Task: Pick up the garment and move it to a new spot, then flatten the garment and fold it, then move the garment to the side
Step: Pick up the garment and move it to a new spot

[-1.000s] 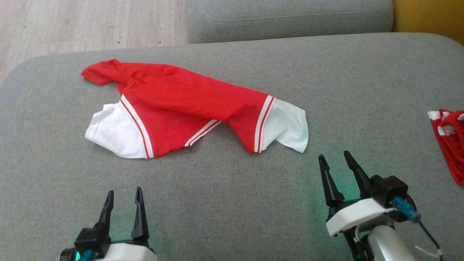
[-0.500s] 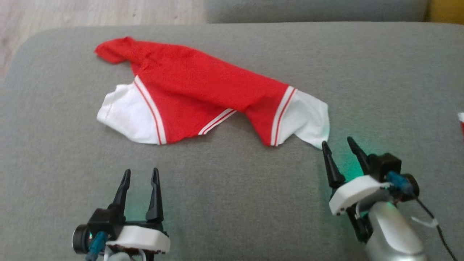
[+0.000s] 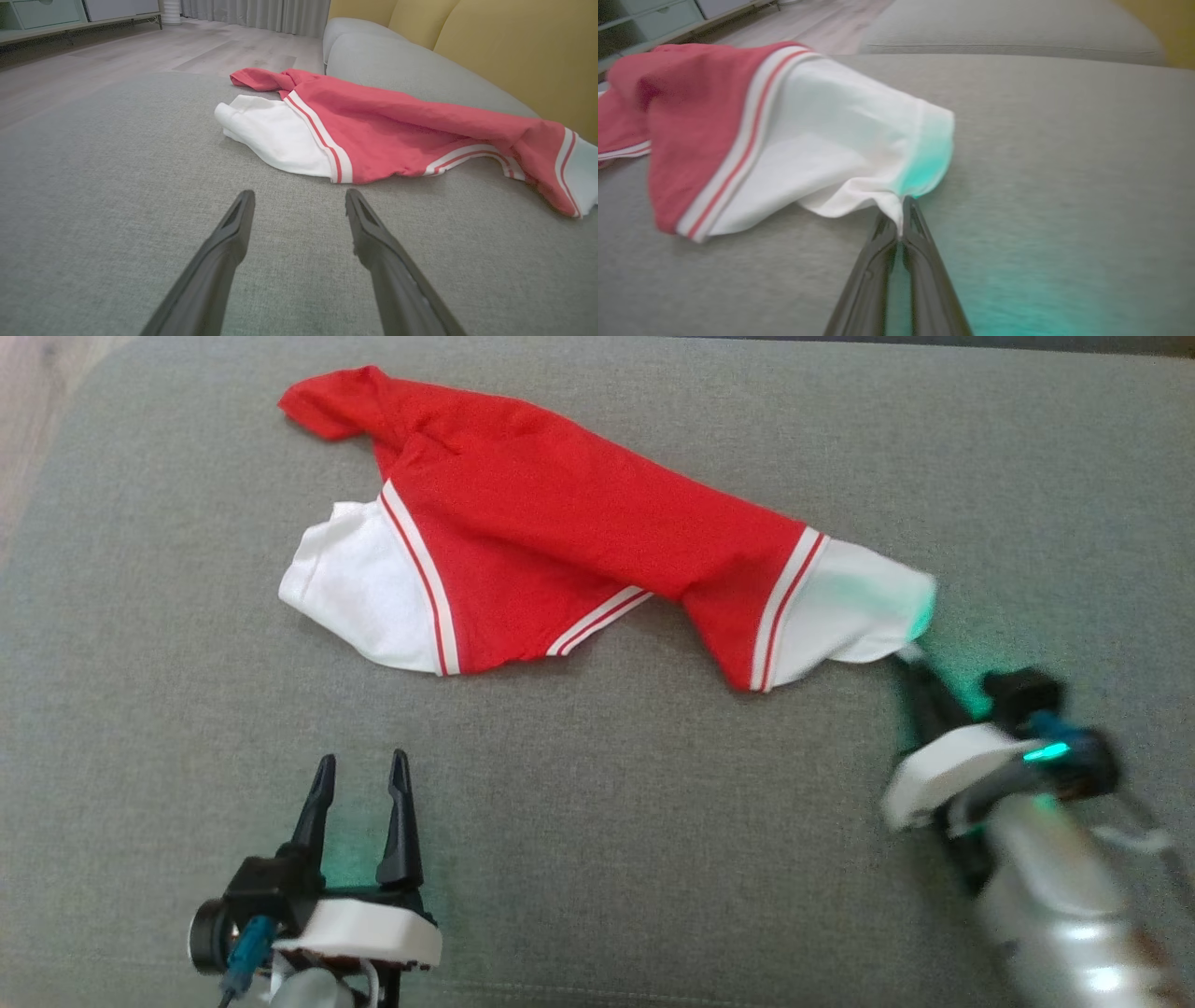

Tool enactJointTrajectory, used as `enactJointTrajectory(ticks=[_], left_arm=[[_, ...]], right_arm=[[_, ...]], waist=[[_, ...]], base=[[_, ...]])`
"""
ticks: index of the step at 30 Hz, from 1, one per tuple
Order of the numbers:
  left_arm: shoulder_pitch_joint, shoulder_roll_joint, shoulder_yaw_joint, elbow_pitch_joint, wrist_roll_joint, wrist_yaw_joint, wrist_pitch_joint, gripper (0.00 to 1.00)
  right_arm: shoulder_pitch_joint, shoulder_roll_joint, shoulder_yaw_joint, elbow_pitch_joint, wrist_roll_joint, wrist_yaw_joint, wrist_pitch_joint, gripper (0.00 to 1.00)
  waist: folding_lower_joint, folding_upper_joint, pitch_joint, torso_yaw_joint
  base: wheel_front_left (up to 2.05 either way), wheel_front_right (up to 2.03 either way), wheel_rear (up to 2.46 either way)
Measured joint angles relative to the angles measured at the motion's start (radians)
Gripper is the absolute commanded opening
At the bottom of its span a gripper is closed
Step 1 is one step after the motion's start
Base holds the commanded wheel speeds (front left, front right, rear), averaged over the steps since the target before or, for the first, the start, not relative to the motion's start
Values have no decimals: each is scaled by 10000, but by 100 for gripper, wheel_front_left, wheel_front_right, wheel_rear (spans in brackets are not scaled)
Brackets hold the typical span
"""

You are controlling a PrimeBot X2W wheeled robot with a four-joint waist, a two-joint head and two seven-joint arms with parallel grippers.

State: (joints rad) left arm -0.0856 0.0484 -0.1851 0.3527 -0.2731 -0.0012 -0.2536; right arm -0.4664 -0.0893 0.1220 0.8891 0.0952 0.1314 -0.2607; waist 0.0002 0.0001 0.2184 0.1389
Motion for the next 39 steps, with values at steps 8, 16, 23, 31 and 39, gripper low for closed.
enactJointTrajectory(ticks=[8, 16, 23, 31, 39], left_arm=[[-118, -10, -163, 15, -102, 8, 0, 100], [-145, -10, -483, 178, -207, 0, 0, 100], [-176, -12, -499, 205, -278, 12, 0, 100], [-308, -19, -782, 272, -474, 13, 0, 100], [-371, -19, -826, 293, -617, 19, 0, 100]], right_arm=[[-1052, -2416, -976, -650, -387, 0, 27, 0], [-1861, -3300, -2196, 199, -1208, 0, 245, 100], [-2236, -1649, -713, -1317, -1354, 0, 100, 100], [-1332, -989, 4243, -1975, 863, 0, 98, 100], [-1317, -1114, 7150, -1503, 2387, 0, 100, 100]], waist=[[0, 0, 61, 89], [-1, 0, 216, 510], [-1, 0, 309, 688], [-2, 0, 290, 909], [-2, 0, 354, 1148]], base=[[0, 0, 0], [0, 0, 0], [0, 0, 0], [0, 0, 0], [0, 0, 0]])
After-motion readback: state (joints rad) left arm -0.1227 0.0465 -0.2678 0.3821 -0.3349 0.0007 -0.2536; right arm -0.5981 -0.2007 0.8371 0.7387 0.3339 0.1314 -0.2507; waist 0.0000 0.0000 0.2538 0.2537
